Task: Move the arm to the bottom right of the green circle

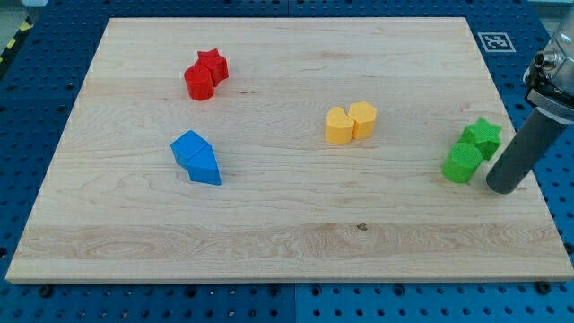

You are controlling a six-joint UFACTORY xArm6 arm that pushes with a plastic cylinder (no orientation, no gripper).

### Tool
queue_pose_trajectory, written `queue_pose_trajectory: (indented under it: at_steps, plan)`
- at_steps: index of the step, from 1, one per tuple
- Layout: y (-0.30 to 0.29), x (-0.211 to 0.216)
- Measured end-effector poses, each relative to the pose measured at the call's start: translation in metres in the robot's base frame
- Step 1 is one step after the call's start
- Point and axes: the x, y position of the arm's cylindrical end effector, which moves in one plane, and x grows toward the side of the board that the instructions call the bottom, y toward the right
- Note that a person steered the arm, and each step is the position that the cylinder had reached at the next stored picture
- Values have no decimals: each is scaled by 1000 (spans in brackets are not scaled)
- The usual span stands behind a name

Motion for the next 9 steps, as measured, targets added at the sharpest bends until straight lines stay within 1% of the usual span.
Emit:
queue_pose_trajectory:
  at_steps: [3, 5, 9]
  plan:
    - [-4, -11]
    - [-3, 32]
    - [-11, 29]
